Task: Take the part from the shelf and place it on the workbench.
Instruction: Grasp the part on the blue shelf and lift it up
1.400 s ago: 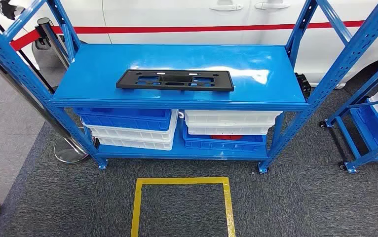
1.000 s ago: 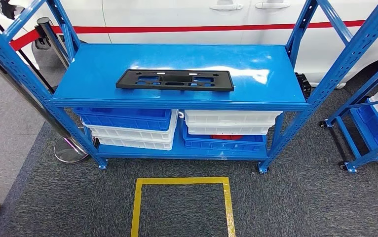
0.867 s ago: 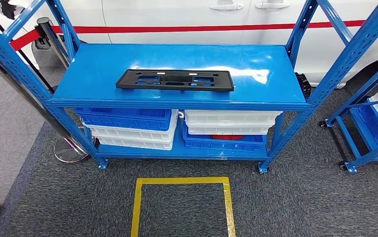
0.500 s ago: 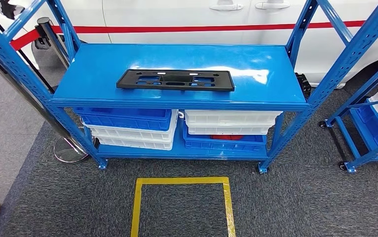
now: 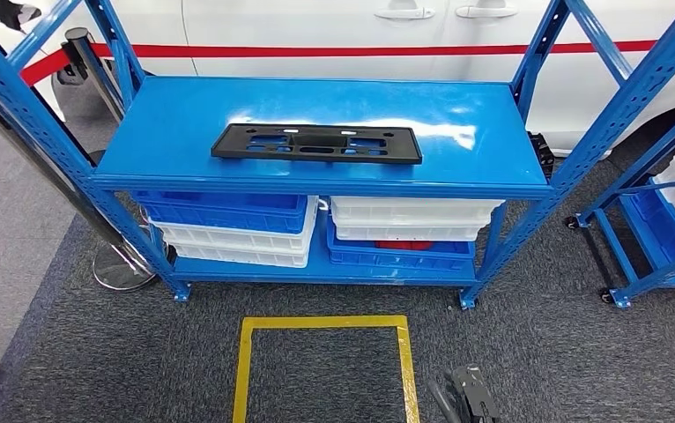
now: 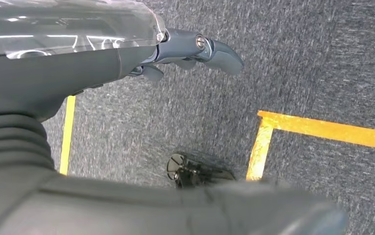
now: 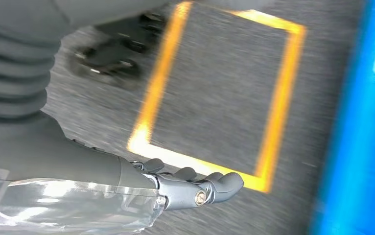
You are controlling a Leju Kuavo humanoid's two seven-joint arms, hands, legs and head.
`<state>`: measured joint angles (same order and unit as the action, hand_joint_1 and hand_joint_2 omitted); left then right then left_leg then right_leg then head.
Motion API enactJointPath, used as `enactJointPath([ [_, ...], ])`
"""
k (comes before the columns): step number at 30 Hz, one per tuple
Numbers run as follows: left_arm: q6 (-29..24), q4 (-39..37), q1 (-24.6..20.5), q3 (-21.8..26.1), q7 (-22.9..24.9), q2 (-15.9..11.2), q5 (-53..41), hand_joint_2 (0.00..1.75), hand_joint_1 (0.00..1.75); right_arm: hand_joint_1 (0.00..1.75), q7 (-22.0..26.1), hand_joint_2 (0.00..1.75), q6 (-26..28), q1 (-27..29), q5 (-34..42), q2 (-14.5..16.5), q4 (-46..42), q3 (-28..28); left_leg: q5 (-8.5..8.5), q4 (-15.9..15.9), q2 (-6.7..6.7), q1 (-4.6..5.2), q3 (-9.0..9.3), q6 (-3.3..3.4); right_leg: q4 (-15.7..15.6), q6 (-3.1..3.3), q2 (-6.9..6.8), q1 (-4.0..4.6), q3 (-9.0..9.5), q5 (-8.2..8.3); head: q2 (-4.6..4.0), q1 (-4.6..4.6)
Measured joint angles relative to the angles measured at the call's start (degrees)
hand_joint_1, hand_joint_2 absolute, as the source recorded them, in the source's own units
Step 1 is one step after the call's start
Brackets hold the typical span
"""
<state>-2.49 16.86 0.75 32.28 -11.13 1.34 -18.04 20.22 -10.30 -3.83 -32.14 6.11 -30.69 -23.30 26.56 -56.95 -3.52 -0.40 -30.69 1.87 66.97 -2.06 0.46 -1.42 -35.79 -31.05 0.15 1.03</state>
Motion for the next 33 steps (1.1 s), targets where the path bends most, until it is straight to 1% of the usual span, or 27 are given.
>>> enactJointPath([
  [1, 0.0, -0.22, -0.11, 0.91, -0.21, 0.19, -0.46, 0.0, 0.0, 0.0, 1.07, 0.0, -0.56, -0.11, 1.77, 0.0, -3.54, 1.42, 0.2, -0.18, 0.0, -0.06, 0.06, -0.18, 0.21, -0.03, -0.01, -0.09, -0.46, 0.81, 0.0, -0.01],
  [2, -0.01, -0.4, -0.22, 1.65, -0.4, 0.34, -0.83, 0.0, 0.0, 0.0, 1.91, 0.0, -1.12, -0.18, 3.19, -0.01, -6.65, 2.61, 0.51, -0.44, -0.08, -0.04, 0.06, -0.56, -2.59, -0.01, 0.2, -0.12, 0.6, 2.71, 0.0, -0.02],
  [3, -0.04, -0.49, -0.34, 2.05, -0.49, 0.42, -0.99, 0.0, 0.0, 0.0, 2.4, 0.0, -1.49, -0.29, 3.99, -0.02, -8.62, 3.38, 0.77, -0.72, -0.16, 0.01, 0.01, -0.92, -5.64, 0.2, 0.43, -0.07, 1.95, 3.87, 0.0, 0.0],
  [4, -0.09, -0.55, -0.49, 2.47, -0.6, 0.46, -1.17, 0.0, 0.0, 0.0, 2.86, 0.0, -1.82, -0.36, 4.76, -0.02, -10.56, 4.16, 0.96, -0.93, -0.22, 0.08, -0.1, -1.27, -7.38, 0.47, 0.62, -0.01, 2.67, 4.28, 0.0, 0.02],
  [7, -0.29, -0.74, -0.78, 3.68, -0.87, 0.51, -1.75, 0.0, 0.0, 0.0, 4.17, 0.0, -2.86, -0.47, 6.93, -0.02, -16.34, 6.46, 1.15, -0.94, -0.4, 0.01, -0.31, -2.25, -8.0, 1.61, 0.45, 0.2, 2.72, 4.18, 0.0, 0.03],
  [8, -0.36, -0.82, -0.83, 4.06, -0.97, 0.56, -1.93, 0.0, 0.0, 0.0, 4.61, 0.0, -3.19, -0.55, 7.67, -0.03, -18.38, 7.26, 1.63, -1.5, 0.01, -0.05, -0.53, -2.57, -8.19, 2.03, 0.27, 0.18, 2.84, 4.24, 0.0, 0.08],
  [9, -0.43, -0.9, -0.93, 4.41, -1.07, 0.62, -2.09, 0.0, 0.0, 0.0, 5.05, 0.0, -3.51, -0.65, 8.39, -0.05, -20.36, 7.99, 2.6, -3.02, 0.64, -0.08, -1.18, -2.85, -8.4, 2.42, 0.05, 0.11, 2.96, 4.3, 0.0, 0.16],
  [10, -0.52, -0.96, -1.07, 4.77, -1.18, 0.66, -2.28, 0.0, 0.0, 0.0, 5.5, 0.0, -3.81, -0.72, 9.13, -0.07, -22.45, 8.74, 4.09, -5.76, 1.42, -0.14, -2.47, -3.07, -8.54, 2.72, -0.22, 0.09, 3.08, 4.31, 0.0, 0.26],
  [12, -0.65, -1.09, -1.36, 5.54, -1.37, 0.7, -2.68, 0.0, 0.0, 0.0, 6.37, 0.0, -4.5, -0.78, 10.64, -0.1, -26.51, 10.26, 7.28, -13.36, 2.51, -0.25, -6.36, -3.42, -8.51, 3.06, -0.77, 0.25, 3.15, 4.17, 0.0, 0.37],
  [13, -0.69, -1.15, -1.45, 5.94, -1.44, 0.71, -2.86, 0.0, 0.0, 0.0, 6.79, 0.0, -4.84, -0.78, 11.41, -0.1, -28.57, 11.1, 7.99, -16.27, 2.69, -0.29, -7.98, -3.52, -8.46, 3.12, -1.0, 0.31, 3.19, 4.08, 0.0, 0.37],
  [14, -0.72, -1.21, -1.48, 6.33, -1.52, 0.73, -3.02, 0.0, 0.0, 0.0, 7.19, 0.0, -5.18, -0.81, 12.15, -0.1, -30.62, 11.97, 7.56, -17.25, 2.79, -0.3, -8.69, -3.54, -8.42, 3.13, -1.18, 0.34, 3.27, 3.98, 0.0, 0.37],
  [15, -0.74, -1.26, -1.49, 6.71, -1.6, 0.74, -3.2, 0.0, 0.0, 0.0, 7.62, 0.0, -5.52, -0.86, 12.89, -0.1, -32.65, 12.84, 6.01, -15.92, 2.9, -0.3, -8.29, -3.48, -8.38, 3.08, -1.3, 0.35, 3.44, 3.85, 0.0, 0.37],
  [17, -0.78, -1.32, -1.54, 7.44, -1.78, 0.74, -3.54, 0.0, 0.0, 0.0, 8.41, 0.0, -6.16, -0.97, 14.29, -0.1, -36.62, 14.47, 1.71, -8.42, 3.31, -0.26, -4.96, -3.09, -8.36, 2.81, -1.47, 0.37, 3.96, 3.51, 0.0, 0.36],
  [18, -0.79, -1.35, -1.62, 7.8, -1.89, 0.74, -3.76, 0.0, 0.0, 0.0, 8.81, 0.0, -6.5, -1.08, 14.97, -0.1, -38.52, 15.22, 0.34, -4.87, 3.52, -0.13, -3.34, -2.82, -8.3, 2.6, -1.52, 0.46, 4.13, 3.35, 0.0, 0.36],
  [19, -0.8, -1.41, -1.75, 8.17, -2.01, 0.75, -3.95, 0.0, 0.0, 0.0, 9.2, 0.0, -6.84, -1.17, 15.68, -0.1, -40.52, 15.99, -0.29, -2.63, 3.64, 0.01, -2.37, -2.56, -8.27, 2.34, -1.58, 0.56, 4.18, 3.27, 0.0, 0.33],
  [20, -0.83, -1.48, -1.86, 8.57, -2.13, 0.75, -4.16, 0.0, 0.0, 0.0, 9.6, 0.0, -7.23, -1.24, 16.41, -0.1, -42.55, 16.77, -0.24, -1.79, 3.64, 0.18, -2.07, -2.3, -8.31, 2.05, -1.65, 0.64, 4.16, 3.28, 0.0, 0.32],
  [21, -0.85, -1.54, -1.95, 8.95, -2.23, 0.76, -4.39, 0.0, 0.0, 0.0, 9.98, 0.0, -7.62, -1.31, 17.08, -0.1, -44.46, 17.49, -0.27, -1.59, 3.52, 0.31, -2.12, -2.06, -8.37, 1.74, -1.71, 0.71, 4.12, 3.35, 0.0, 0.31],
  [23, -0.92, -1.6, -2.04, 9.67, -2.41, 0.87, -4.78, 0.0, 0.0, 0.0, 10.77, 0.0, -8.33, -1.41, 18.48, -0.11, -48.53, 19.05, -0.59, -1.14, 3.34, 0.11, -2.03, -1.35, -8.19, 1.12, -1.65, 0.66, 4.03, 3.01, 0.0, 0.26],
  [24, -0.95, -1.6, -2.09, 9.99, -2.5, 0.95, -4.99, 0.0, 0.0, 0.0, 11.16, 0.0, -8.67, -1.5, 19.13, -0.11, -50.45, 19.79, -0.77, -0.83, 3.32, -0.02, -1.9, -0.96, -6.99, 0.87, -1.45, 0.65, 3.52, 2.11, 0.0, 0.2],
  [25, -1.01, -1.61, -2.17, 10.33, -2.59, 1.03, -5.2, 0.0, 0.0, 0.0, 11.56, 0.0, -8.98, -1.59, 19.83, -0.12, -52.47, 20.58, -0.91, -0.56, 3.31, -0.14, -1.78, -0.63, -4.52, 0.67, -1.19, 0.62, 2.39, 0.59, 0.0, 0.13],
  [27, -1.18, -1.64, -2.3, 11.06, -2.77, 1.1, -5.67, 0.0, 0.0, 0.0, 12.33, 0.0, -9.64, -1.64, 21.11, -0.14, -56.1, 22.17, -0.91, -0.51, 3.24, -0.07, -1.77, -0.29, 3.14, 0.44, -0.79, 0.61, -1.36, -3.02, 0.0, 0.04],
  [28, -1.3, -1.69, -2.33, 11.43, -2.83, 1.13, -5.89, 0.0, 0.0, 0.0, 12.7, 0.0, -9.93, -1.61, 21.73, -0.14, -57.87, 23.05, -0.88, -0.53, 3.17, -0.01, -1.76, -0.23, 6.47, 0.37, -0.72, 0.61, -3.13, -4.03, 0.0, 0.04],
  [29, -1.4, -1.75, -2.35, 11.78, -2.9, 1.15, -6.1, 0.0, 0.0, 0.0, 13.07, 0.0, -10.21, -1.58, 22.32, -0.15, -59.62, 23.89, -0.83, -0.56, 3.08, 0.06, -1.71, -0.19, 7.98, 0.39, -0.69, 0.61, -4.09, -3.89, 0.0, 0.04],
  [30, -1.49, -1.81, -2.38, 12.11, -2.97, 1.18, -6.33, 0.0, 0.0, 0.0, 13.45, 0.0, -10.5, -1.58, 22.9, -0.15, -61.43, 24.73, -0.77, -0.59, 2.95, 0.11, -1.62, -0.19, 7.27, 0.49, -0.68, 0.63, -3.98, -2.61, 0.0, 0.04],
  [31, -1.58, -1.89, -2.43, 12.46, -3.08, 1.23, -6.55, 0.0, 0.0, 0.0, 13.84, 0.0, -10.76, -1.62, 23.48, -0.17, -63.31, 25.56, -0.67, -0.63, 2.79, 0.16, -1.46, -0.21, 4.31, 0.71, -0.64, 0.66, -2.76, -0.42, 0.0, 0.04],
  [32, -1.63, -1.96, -2.5, 12.78, -3.18, 1.3, -6.8, 0.0, 0.0, 0.0, 14.22, 0.0, -10.99, -1.7, 24.04, -0.28, -65.23, 26.36, -0.55, -0.66, 2.63, 0.2, -1.31, -0.27, 0.13, 1.07, -0.54, 0.74, -0.9, 1.95, 0.0, 0.03],
  [33, -1.67, -2.03, -2.6, 13.12, -3.28, 1.4, -7.04, 0.0, 0.0, 0.0, 14.63, 0.0, -11.16, -1.83, 24.57, -0.46, -67.14, 27.22, -0.4, -0.76, 2.48, 0.35, -1.22, -0.42, -3.84, 1.43, -0.42, 0.85, 0.91, 3.58, 0.0, 0.06],
])
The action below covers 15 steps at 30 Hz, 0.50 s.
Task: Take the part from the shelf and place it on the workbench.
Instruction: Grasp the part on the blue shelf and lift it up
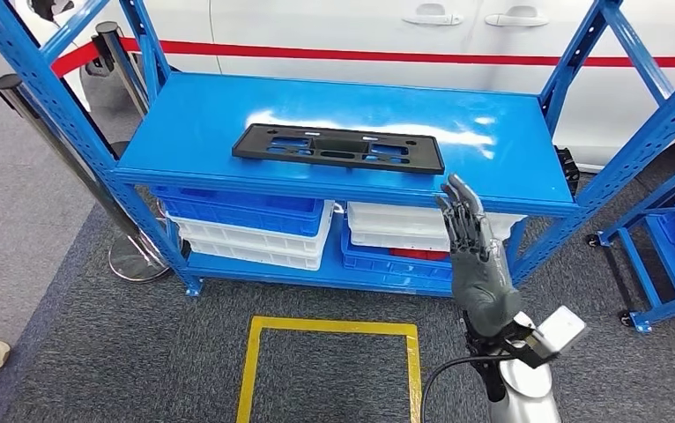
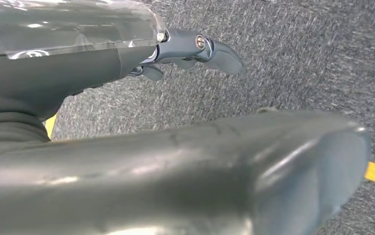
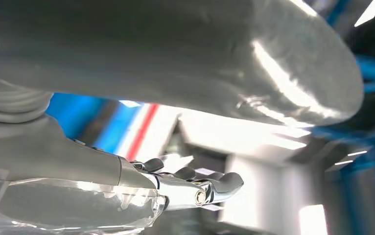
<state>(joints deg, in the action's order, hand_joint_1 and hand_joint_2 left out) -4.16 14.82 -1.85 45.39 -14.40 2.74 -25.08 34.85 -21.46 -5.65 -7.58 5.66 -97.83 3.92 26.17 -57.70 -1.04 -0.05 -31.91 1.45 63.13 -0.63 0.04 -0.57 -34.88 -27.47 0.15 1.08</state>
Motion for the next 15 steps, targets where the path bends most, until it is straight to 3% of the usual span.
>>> enactJointPath([
  [2, 0.05, -0.12, -0.2, 0.69, -0.13, 0.15, -0.45, 0.0, 0.0, 0.0, 0.76, 0.0, -0.08, -0.27, 0.93, -0.53, -3.67, 1.88, 0.18, -0.09, -0.17, 0.14, -0.06, -0.42, -4.33, 0.49, 0.16, 0.26, 1.87, 1.13, 0.0, 0.03],
  [6, 0.72, -0.18, -0.42, 1.94, -0.32, 0.13, -1.47, 0.0, 0.0, 0.0, 2.28, 0.0, 0.53, -0.46, 2.73, -1.92, -10.48, 6.05, 1.23, -1.16, -0.03, 0.11, -0.44, -1.61, -5.34, 1.22, 0.01, -0.06, 2.25, 1.17, -0.01, 0.14],
  [8, 1.1, -0.27, -0.57, 2.53, -0.43, 0.12, -2.04, 0.0, 0.0, 0.0, 3.03, 0.0, 1.08, -0.56, 3.67, -2.72, -13.68, 8.4, 4.32, -6.42, 0.24, -0.18, -2.74, -2.17, -5.66, 1.67, -0.28, -0.29, 2.55, 1.2, 0.0, 0.3],
  [10, 1.47, -0.39, -0.65, 3.14, -0.55, 0.13, -2.6, 0.0, 0.0, 0.0, 3.74, 0.0, 1.73, -0.57, 4.63, -3.68, -16.16, 10.59, 7.56, -14.09, 0.44, -0.55, -6.47, -2.71, -5.62, 1.85, -0.46, -0.27, 2.62, 1.04, 0.0, 0.39],
  [11, 1.71, -0.43, -0.66, 3.46, -0.61, 0.12, -2.85, 0.0, 0.0, 0.0, 4.08, 0.0, 2.07, -0.55, 5.15, -4.18, -17.19, 11.58, 7.9, -16.26, 0.52, -0.72, -7.64, -2.93, -5.6, 1.83, -0.5, -0.29, 2.68, 0.95, 0.0, 0.39],
  [12, 1.91, -0.46, -0.67, 3.75, -0.69, 0.12, -3.05, 0.0, 0.0, 0.0, 4.41, 0.0, 2.39, -0.54, 5.64, -4.64, -18.12, 12.5, 7.08, -16.32, 0.61, -0.9, -7.82, -3.12, -5.57, 1.73, -0.5, -0.34, 2.8, 0.84, 0.0, 0.39],
  [13, 2.06, -0.48, -0.69, 3.99, -0.76, 0.12, -3.21, 0.0, 0.0, 0.0, 4.68, 0.0, 2.67, -0.54, 6.09, -5.04, -18.92, 13.29, 5.18, -13.91, 0.68, -1.07, -6.8, -3.24, -5.53, 1.57, -0.48, -0.43, 2.99, 0.68, 0.0, 0.4],
  [15, 2.11, -0.53, -0.78, 4.43, -0.9, 0.15, -3.3, 0.0, 0.0, 0.0, 4.96, 0.0, 2.92, -0.54, 6.77, -5.67, -20.05, 14.47, 1.19, -6.06, 0.9, -1.28, -3.18, -3.37, -5.3, 1.06, -0.44, -0.5, 3.38, 0.21, 0.0, 0.41],
])
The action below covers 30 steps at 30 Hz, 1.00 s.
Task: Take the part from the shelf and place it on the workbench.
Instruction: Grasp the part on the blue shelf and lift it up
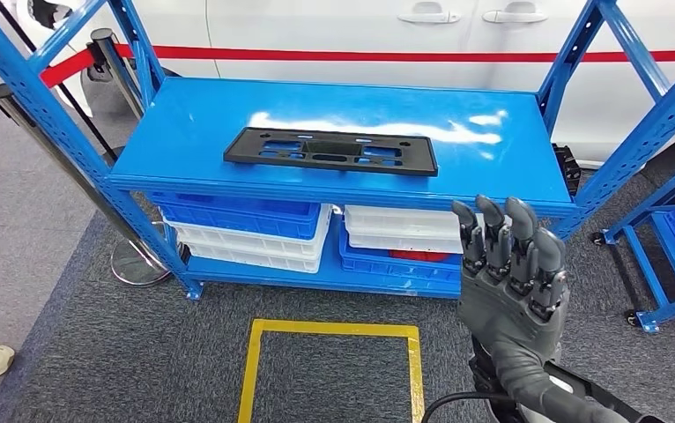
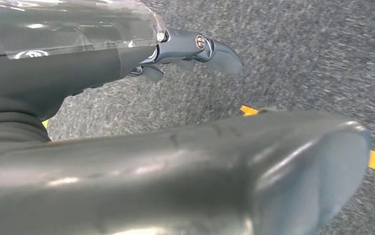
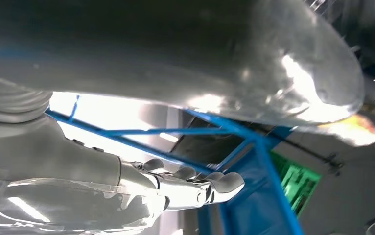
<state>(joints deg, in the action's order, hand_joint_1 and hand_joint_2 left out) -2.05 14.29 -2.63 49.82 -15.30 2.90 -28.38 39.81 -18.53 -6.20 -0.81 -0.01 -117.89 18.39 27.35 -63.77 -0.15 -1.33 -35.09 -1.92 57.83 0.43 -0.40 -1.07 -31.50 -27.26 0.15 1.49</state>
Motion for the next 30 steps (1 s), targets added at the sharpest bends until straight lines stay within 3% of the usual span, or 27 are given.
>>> enactJointPath([
  [2, -0.09, -0.11, -0.21, 0.46, -0.04, 0.07, 0.02, 0.0, 0.0, 0.0, 0.04, 0.0, -0.11, -0.01, 0.5, -0.64, -0.48, 0.86, -1.17, 4.58, 0.05, 0.13, 2.05, 0.41, 0.29, -0.63, 0.04, 0.19, -0.04, -0.34, 0.0, 0.02],
  [6, -0.43, -0.26, -0.31, 1.34, -0.02, 0.15, 0.21, 0.0, 0.0, 0.0, 0.09, 0.0, 0.02, -0.03, 1.62, -2.17, -0.55, 2.28, -0.87, 5.43, -0.17, 0.29, 2.32, 2.09, 1.05, -1.7, 0.02, 0.09, -0.3, -1.12, 0.0, -0.07],
  [8, -0.64, -0.28, -0.37, 1.69, -0.09, 0.22, 0.25, 0.0, 0.0, 0.0, 0.15, 0.0, 0.36, -0.06, 1.82, -2.79, -0.48, 2.72, -0.87, 5.7, -0.18, 0.26, 2.62, 2.86, 5.8, -2.02, 0.14, -0.06, -2.52, -3.74, 0.0, -0.15],
  [10, -0.92, -0.3, -0.42, 2.01, -0.25, 0.28, 0.24, 0.0, 0.0, 0.0, 0.17, 0.0, 1.28, -0.15, 1.77, -3.35, -0.12, 3.65, -0.64, 5.7, -0.19, 0.48, 2.78, 3.32, 13.65, -2.12, 0.24, -0.04, -6.82, -6.85, -0.01, -0.21],
  [11, -1.01, -0.31, -0.42, 2.16, -0.31, 0.32, 0.23, 0.0, 0.0, 0.0, 0.17, 0.0, 1.56, -0.17, 1.69, -3.61, 0.14, 4.18, -0.48, 5.69, -0.23, 0.62, 2.92, 3.44, 16.34, -2.1, 0.27, -0.04, -8.53, -7.3, -0.01, -0.21],
  [12, -1.05, -0.32, -0.42, 2.32, -0.33, 0.37, 0.23, 0.0, 0.0, 0.0, 0.16, 0.0, 1.5, -0.18, 1.55, -3.85, 0.38, 4.65, -0.28, 5.68, -0.3, 0.76, 3.17, 3.51, 16.97, -1.98, 0.27, -0.02, -9.3, -6.54, -0.01, -0.21],
  [13, -1.03, -0.34, -0.41, 2.47, -0.34, 0.42, 0.21, 0.0, 0.0, 0.0, 0.16, 0.0, 1.27, -0.17, 1.41, -4.04, 0.56, 4.94, -0.01, 5.68, -0.42, 0.88, 3.54, 3.52, 15.25, -1.75, 0.28, 0.05, -8.85, -4.64, -0.01, -0.21],
  [15, -0.97, -0.39, -0.4, 2.78, -0.39, 0.62, 0.15, 0.0, 0.0, 0.0, 0.17, 0.0, 0.98, -0.21, 1.08, -4.24, 0.89, 5.34, 0.63, 5.72, -0.66, 1.11, 4.46, 3.34, 7.69, -0.95, 0.35, 0.4, -5.64, 0.04, -0.01, -0.21],
  [17, -0.91, -0.45, -0.48, 2.98, -0.5, 0.86, 0.08, 0.0, 0.0, 0.0, 0.17, 0.0, 0.97, -0.33, 0.76, -4.32, 1.33, 5.68, 1.16, 5.71, -0.81, 1.29, 4.92, 2.91, 2.26, -0.35, 0.4, 0.81, -3.18, 1.74, 0.0, -0.13],
  [19, -0.76, -0.48, -0.58, 3.09, -0.61, 0.95, 0.04, 0.0, 0.0, 0.0, 0.16, 0.0, 1.03, -0.47, 0.42, -4.35, 1.86, 5.97, 1.41, 5.89, -0.82, 1.26, 5.02, 2.35, 1.19, -0.16, 0.42, 1.0, -2.78, 1.26, -0.01, -0.06],
  [22, -0.51, -0.49, -0.68, 3.16, -0.79, 0.9, -0.21, 0.0, 0.0, 0.0, 0.18, 0.0, 1.21, -0.72, 0.05, -4.34, 2.49, 6.49, 2.77, 4.26, -0.61, 1.27, 4.74, 1.48, 0.1, 0.33, 0.27, 0.39, -1.58, 1.05, -0.01, 0.07],
  [25, -0.36, -0.5, -0.68, 3.16, -0.87, 0.96, -0.58, 0.0, 0.0, 0.0, 0.16, 0.0, 1.39, -1.07, -0.35, -4.34, 3.29, 6.86, 6.75, -5.33, -0.38, 0.93, -0.24, 0.78, -0.35, 0.83, -0.05, 0.25, -0.44, 0.5, 0.0, 0.35],
  [27, -0.32, -0.5, -0.55, 3.16, -0.87, 0.95, -0.63, 0.0, 0.0, 0.0, 0.16, 0.0, 1.45, -1.11, -0.57, -4.34, 3.77, 7.08, 7.79, -10.46, -0.33, 0.72, -3.73, 0.48, -0.31, 0.87, -0.05, 0.27, -0.06, 0.06, 0.0, 0.33],
  [28, -0.29, -0.5, -0.49, 3.16, -0.87, 0.95, -0.66, 0.0, 0.0, 0.0, 0.16, 0.0, 1.55, -1.12, -0.66, -4.34, 4.02, 7.23, 6.95, -11.04, -0.31, 0.64, -4.64, 0.36, -0.3, 0.83, -0.02, 0.26, 0.26, -0.22, 0.0, 0.33],
  [29, -0.28, -0.5, -0.43, 3.16, -0.87, 0.93, -0.72, 0.0, 0.0, 0.0, 0.16, 0.0, 1.71, -1.15, -0.74, -4.34, 4.27, 7.4, 5.1, -9.76, -0.27, 0.56, -4.67, 0.28, -0.29, 0.74, 0.02, 0.23, 0.74, -0.57, 0.0, 0.34],
  [30, -0.27, -0.5, -0.4, 3.16, -0.87, 0.91, -0.8, 0.0, 0.0, 0.0, 0.16, 0.0, 1.94, -1.2, -0.81, -4.34, 4.54, 7.57, 2.3, -6.45, -0.21, 0.46, -3.69, 0.26, -0.29, 0.59, 0.05, 0.19, 1.37, -1.02, 0.0, 0.35],
])
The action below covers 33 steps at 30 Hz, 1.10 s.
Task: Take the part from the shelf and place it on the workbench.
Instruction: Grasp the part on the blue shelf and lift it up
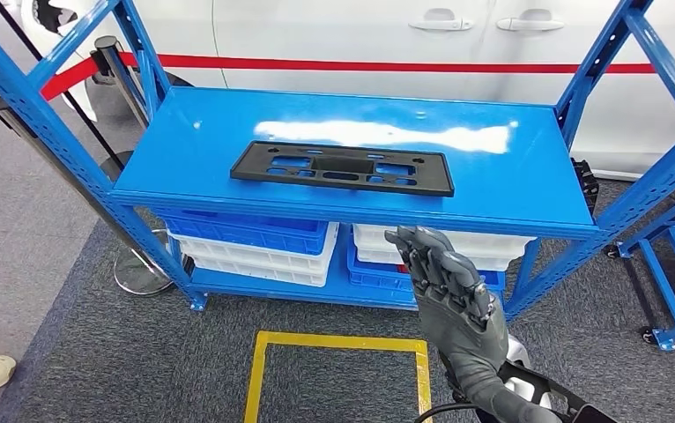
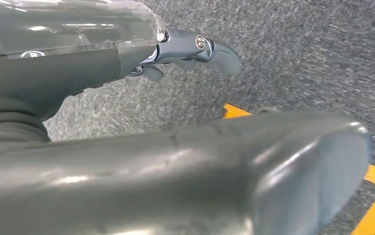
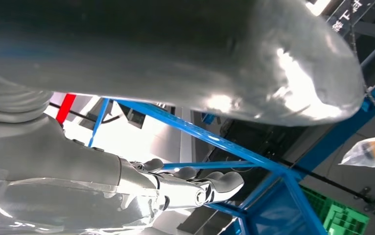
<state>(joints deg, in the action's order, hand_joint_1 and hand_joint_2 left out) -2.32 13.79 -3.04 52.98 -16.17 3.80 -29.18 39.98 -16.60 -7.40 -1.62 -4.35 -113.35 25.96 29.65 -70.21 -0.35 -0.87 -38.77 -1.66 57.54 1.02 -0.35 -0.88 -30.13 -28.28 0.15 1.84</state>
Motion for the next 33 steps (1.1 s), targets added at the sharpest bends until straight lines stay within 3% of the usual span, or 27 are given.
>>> enactJointPath([
  [2, 0.0, -0.02, 0.03, 0.0, 0.01, -0.05, -0.2, 0.0, 0.0, 0.0, 0.0, 0.0, 0.42, -0.2, -0.03, 0.0, 0.52, 0.34, -4.21, 7.54, 0.18, 0.01, 2.94, 0.21, 0.08, -0.51, 0.06, 0.05, 0.97, -0.91, 0.0, -0.01],
  [3, 0.01, -0.03, -0.01, 0.0, 0.05, -0.07, -0.27, 0.0, 0.0, 0.0, -0.01, 0.0, 0.59, -0.32, -0.02, 0.0, 0.77, 0.5, -4.96, 9.94, 0.22, 0.1, 3.89, 0.51, 0.1, -0.83, 0.09, 0.14, 1.13, -1.2, 0.0, -0.02],
  [6, 0.05, -0.04, -0.04, 0.0, 0.21, -0.1, -0.59, 0.0, 0.0, 0.0, -0.02, 0.0, 0.94, -0.54, 0.08, 0.0, 1.42, 0.9, -4.23, 11.32, 0.09, 0.28, 4.31, 1.76, 0.29, -1.63, 0.14, 0.34, 1.08, -1.33, 0.0, -0.07],
  [8, 0.07, -0.04, 0.05, 0.01, 0.33, -0.13, -0.8, 0.0, 0.0, 0.0, 0.02, 0.0, 1.11, -0.62, 0.13, 0.0, 1.77, 1.1, -4.0, 11.82, -0.03, 0.17, 5.05, 2.5, 2.02, -2.04, 0.17, 0.21, 0.56, -2.04, 0.0, -0.17],
  [10, 0.07, -0.04, 0.02, 0.01, 0.4, -0.21, -0.85, 0.0, 0.0, 0.0, 0.04, 0.0, 1.16, -0.69, 0.15, 0.0, 2.11, 1.25, -3.67, 12.2, -0.07, 0.16, 5.85, 3.11, 7.65, -2.39, 0.22, 0.1, -2.49, -4.37, 0.0, -0.28],
  [12, 0.08, -0.04, -0.01, 0.01, 0.45, -0.29, -0.87, 0.0, 0.0, 0.0, 0.04, 0.0, 1.13, -0.62, 0.13, 0.0, 2.55, 1.45, -3.13, 12.22, -0.09, 0.33, 6.4, 3.48, 14.76, -2.53, 0.25, 0.11, -7.37, -6.71, 0.0, -0.32],
  [13, 0.13, -0.04, 0.02, 0.01, 0.46, -0.32, -0.94, 0.0, 0.0, 0.0, 0.04, 0.0, 0.82, -0.54, 0.02, 0.0, 2.77, 1.53, -2.79, 12.21, -0.12, 0.44, 6.78, 3.56, 16.62, -2.5, 0.25, 0.12, -9.15, -6.7, 0.0, -0.33],
  [14, 0.19, -0.04, 0.07, 0.03, 0.48, -0.33, -1.08, 0.0, 0.0, 0.0, 0.04, 0.0, 0.19, -0.46, -0.23, 0.01, 2.99, 1.56, -2.4, 12.2, -0.16, 0.54, 7.3, 3.55, 16.22, -2.36, 0.25, 0.13, -9.83, -5.41, 0.0, -0.33],
  [16, 0.33, -0.05, 0.16, 0.09, 0.48, -0.34, -1.39, 0.0, 0.0, 0.0, 0.04, 0.0, -1.39, -0.31, -0.87, 0.08, 3.29, 1.51, -1.47, 12.25, -0.26, 0.71, 8.62, 3.4, 9.7, -1.71, 0.26, 0.3, -8.22, -0.03, 0.0, -0.34],
  [17, 0.37, -0.08, 0.17, 0.13, 0.48, -0.33, -1.51, 0.0, 0.0, 0.0, 0.04, 0.0, -1.95, -0.24, -1.09, 0.12, 3.44, 1.47, -1.03, 12.26, -0.28, 0.82, 9.25, 3.26, 6.22, -1.33, 0.25, 0.5, -7.09, 1.86, 0.0, -0.3],
  [19, 0.38, -0.15, 0.1, 0.21, 0.55, -0.33, -1.7, 0.0, 0.0, 0.0, 0.04, 0.0, -2.05, -0.13, -1.23, 0.24, 3.68, 1.42, -0.34, 12.31, -0.31, 0.86, 9.75, 2.73, 2.16, -0.64, 0.31, 0.98, -5.83, 2.92, 0.0, -0.37],
  [23, -0.91, -0.18, 0.08, 0.3, 2.37, -0.7, -2.45, 0.0, 0.0, 0.0, 0.09, 0.0, 0.52, 0.31, -1.79, 0.44, 4.14, 1.42, 0.42, 10.4, -0.13, 0.84, 10.13, 1.46, 1.03, 0.2, 0.39, 0.77, -4.32, 2.82, 0.0, -0.38],
  [25, -1.8, -0.19, 0.11, 0.31, 3.67, -0.97, -2.99, 0.0, 0.0, 0.0, 0.1, 0.0, 1.92, 0.43, -2.28, 0.45, 4.39, 1.43, 2.24, 5.13, -0.02, 0.6, 7.33, 0.86, 0.59, 0.61, 0.28, 0.55, -3.31, 2.41, 0.0, -0.28],
  [27, -2.6, -0.19, 0.42, 0.32, 4.78, -1.25, -3.42, 0.0, 0.0, 0.0, 0.09, 0.0, 2.98, 0.74, -2.58, 0.43, 4.81, 1.43, 4.99, -1.78, -0.01, 0.36, 2.8, 0.28, 0.57, 0.82, 0.27, 0.55, -2.67, 1.7, 0.0, -0.23],
  [28, -2.87, -0.18, 0.67, 0.33, 5.21, -1.46, -3.58, 0.0, 0.0, 0.0, 0.09, 0.0, 3.3, 0.95, -2.62, 0.42, 5.06, 1.43, 5.51, -3.72, 0.0, 0.24, 1.08, 0.03, 0.6, 0.79, 0.33, 0.54, -2.28, 1.3, 0.0, -0.23],
  [29, -3.01, -0.18, 0.92, 0.34, 5.49, -1.64, -3.73, 0.0, 0.0, 0.0, 0.09, 0.0, 3.45, 1.14, -2.55, 0.39, 5.31, 1.43, 4.72, -3.67, 0.0, 0.14, 0.26, -0.13, 0.65, 0.73, 0.41, 0.5, -1.79, 0.87, 0.0, -0.23],
  [30, -3.06, -0.18, 1.11, 0.35, 5.68, -1.82, -3.86, 0.0, 0.0, 0.0, 0.09, 0.0, 3.51, 1.27, -2.4, 0.38, 5.53, 1.43, 2.61, -1.57, 0.01, 0.05, 0.46, -0.21, 0.7, 0.62, 0.49, 0.44, -1.19, 0.4, 0.0, -0.23],
  [32, -3.05, -0.18, 1.32, 0.39, 5.83, -2.12, -3.94, 0.0, 0.0, 0.0, 0.09, 0.0, 3.54, 1.35, -2.15, 0.35, 5.94, 1.43, -2.47, 5.65, 0.08, -0.03, 2.47, -0.09, 0.82, 0.2, 0.52, 0.34, 0.1, -0.63, 0.0, -0.25],
  [33, -3.04, -0.19, 1.33, 0.42, 5.85, -2.22, -3.97, 0.0, 0.0, 0.0, 0.09, 0.0, 3.56, 1.34, -2.09, 0.35, 6.15, 1.42, -3.55, 8.51, 0.15, 0.1, 3.32, 0.17, 0.89, -0.1, 0.49, 0.34, 0.46, -1.05, 0.0, -0.17],
])
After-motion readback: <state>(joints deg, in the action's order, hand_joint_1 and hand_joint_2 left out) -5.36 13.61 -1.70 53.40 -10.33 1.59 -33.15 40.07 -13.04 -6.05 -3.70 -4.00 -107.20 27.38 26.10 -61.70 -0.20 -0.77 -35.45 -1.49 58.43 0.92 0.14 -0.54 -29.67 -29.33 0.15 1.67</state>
